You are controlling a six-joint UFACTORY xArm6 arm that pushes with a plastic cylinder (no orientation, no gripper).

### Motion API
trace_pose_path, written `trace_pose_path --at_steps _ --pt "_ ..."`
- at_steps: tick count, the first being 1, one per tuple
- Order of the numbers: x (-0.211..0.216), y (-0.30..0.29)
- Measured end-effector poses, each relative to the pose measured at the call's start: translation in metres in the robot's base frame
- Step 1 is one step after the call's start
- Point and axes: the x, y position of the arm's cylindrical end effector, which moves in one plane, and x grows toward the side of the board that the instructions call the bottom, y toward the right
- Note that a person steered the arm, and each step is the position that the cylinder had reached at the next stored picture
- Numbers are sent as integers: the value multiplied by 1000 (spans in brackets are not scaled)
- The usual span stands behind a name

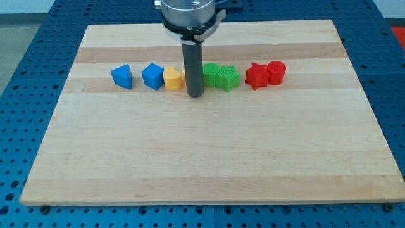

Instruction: Point the arm at the top right of the red circle

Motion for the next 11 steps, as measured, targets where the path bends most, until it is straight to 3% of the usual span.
trace_pose_path --at_steps 9,10,11 --pt "0 159" --pt "-11 184" --pt "-56 208"
